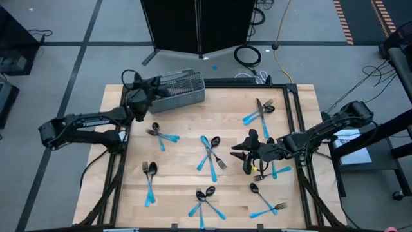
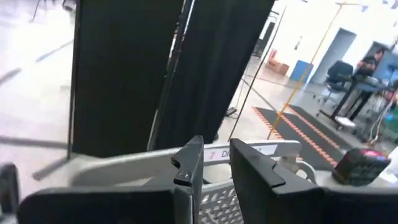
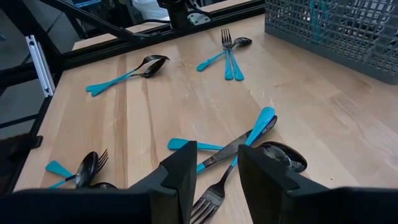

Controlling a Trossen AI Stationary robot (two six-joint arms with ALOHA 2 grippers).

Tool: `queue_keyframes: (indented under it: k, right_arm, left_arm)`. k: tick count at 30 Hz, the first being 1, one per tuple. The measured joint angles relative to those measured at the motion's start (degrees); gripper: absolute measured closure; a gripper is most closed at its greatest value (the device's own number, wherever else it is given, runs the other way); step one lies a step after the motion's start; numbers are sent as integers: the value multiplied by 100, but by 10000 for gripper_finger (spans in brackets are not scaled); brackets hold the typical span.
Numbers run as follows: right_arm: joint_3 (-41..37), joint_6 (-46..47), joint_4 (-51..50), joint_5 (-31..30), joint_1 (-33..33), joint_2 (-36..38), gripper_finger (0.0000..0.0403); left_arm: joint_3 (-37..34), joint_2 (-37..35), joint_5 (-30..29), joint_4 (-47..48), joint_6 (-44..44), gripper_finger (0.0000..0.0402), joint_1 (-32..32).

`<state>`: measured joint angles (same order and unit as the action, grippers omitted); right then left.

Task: Sort silverware
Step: Put the blue knife into the silverware basket

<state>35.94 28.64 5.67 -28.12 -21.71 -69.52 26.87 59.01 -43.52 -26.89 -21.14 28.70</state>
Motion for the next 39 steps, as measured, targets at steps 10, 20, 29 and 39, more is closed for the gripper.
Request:
queue_keyframes:
  k: [10, 20, 29, 39]
  right_arm:
    - [2, 0, -22, 0, -2, 0, 291]
    - [9, 0, -22, -2, -2, 0, 291]
    - [9, 71, 23, -64, 13, 2, 291]
    - [9, 517, 20, -83, 74, -15, 291]
  left_arm:
    - [0, -1532, -208, 1614, 544, 327, -23]
    - [0, -2560, 1707, 1741, 667, 327, -436]
    - [-2, -1628, 2821, 671, 1009, 327, -2114]
    - [-2, 899, 3156, -2650, 2328, 327, -3798]
